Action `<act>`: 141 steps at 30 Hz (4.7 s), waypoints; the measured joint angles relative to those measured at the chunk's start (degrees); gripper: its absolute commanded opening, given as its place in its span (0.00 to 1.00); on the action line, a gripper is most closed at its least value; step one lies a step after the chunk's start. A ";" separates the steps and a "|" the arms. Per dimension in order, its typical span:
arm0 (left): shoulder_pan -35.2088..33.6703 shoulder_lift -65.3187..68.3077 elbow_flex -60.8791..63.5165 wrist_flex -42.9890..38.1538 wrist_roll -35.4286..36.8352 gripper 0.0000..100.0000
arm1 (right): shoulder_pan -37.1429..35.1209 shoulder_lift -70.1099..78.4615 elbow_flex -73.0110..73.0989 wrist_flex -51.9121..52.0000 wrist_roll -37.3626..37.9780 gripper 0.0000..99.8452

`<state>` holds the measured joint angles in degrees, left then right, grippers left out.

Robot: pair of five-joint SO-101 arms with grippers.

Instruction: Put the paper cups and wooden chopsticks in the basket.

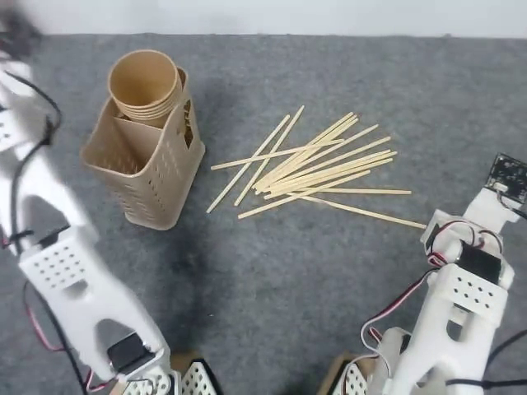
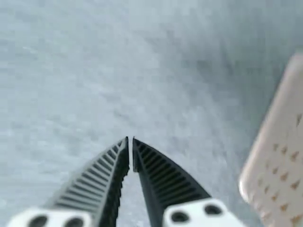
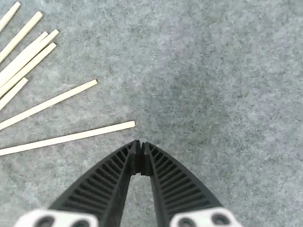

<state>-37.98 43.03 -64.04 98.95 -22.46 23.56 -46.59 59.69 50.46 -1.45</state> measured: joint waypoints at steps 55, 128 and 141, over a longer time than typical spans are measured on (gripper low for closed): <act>-15.21 -96.88 134.33 -48.70 27.96 0.01 | -48.26 104.53 -118.24 32.35 59.96 0.19; -16.62 -96.97 139.52 -54.33 23.03 0.01 | -83.43 83.78 -132.57 11.78 9.49 0.01; -16.62 -96.97 139.87 -54.33 21.01 0.01 | -82.90 87.21 -136.35 9.41 14.15 0.01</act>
<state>-54.59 -53.93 75.82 44.62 -1.45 -59.34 40.62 -76.66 59.87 12.70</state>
